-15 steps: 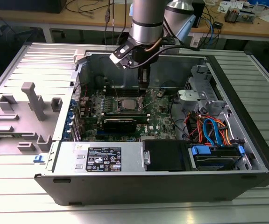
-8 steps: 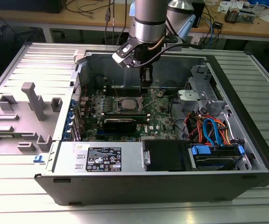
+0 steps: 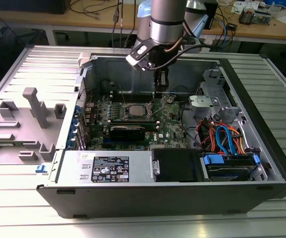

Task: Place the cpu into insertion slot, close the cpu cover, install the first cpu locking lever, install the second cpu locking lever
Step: 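Close the cpu cover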

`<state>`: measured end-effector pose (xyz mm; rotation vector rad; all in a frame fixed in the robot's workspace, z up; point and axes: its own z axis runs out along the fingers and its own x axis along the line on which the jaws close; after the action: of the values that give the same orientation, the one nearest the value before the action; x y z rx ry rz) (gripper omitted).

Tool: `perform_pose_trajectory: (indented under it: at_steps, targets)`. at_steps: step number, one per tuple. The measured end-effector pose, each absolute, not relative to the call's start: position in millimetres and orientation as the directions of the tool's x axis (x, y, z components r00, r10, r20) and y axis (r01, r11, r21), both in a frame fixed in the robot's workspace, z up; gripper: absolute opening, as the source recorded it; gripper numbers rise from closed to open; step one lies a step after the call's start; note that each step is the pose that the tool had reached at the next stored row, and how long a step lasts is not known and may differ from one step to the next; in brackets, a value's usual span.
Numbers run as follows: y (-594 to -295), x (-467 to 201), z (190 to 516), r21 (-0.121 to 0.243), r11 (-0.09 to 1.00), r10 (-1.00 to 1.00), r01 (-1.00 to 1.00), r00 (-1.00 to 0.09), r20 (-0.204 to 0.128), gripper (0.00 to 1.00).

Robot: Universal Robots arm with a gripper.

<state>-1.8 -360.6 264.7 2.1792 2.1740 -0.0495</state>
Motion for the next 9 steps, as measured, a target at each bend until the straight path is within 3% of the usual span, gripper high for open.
perform_pose_trajectory:
  at_steps: [9]
  targets:
    - [-359.0, 35.6, 263.6, 0.01, -0.002, 0.998, 1.0, 0.002, -0.067, 0.11]
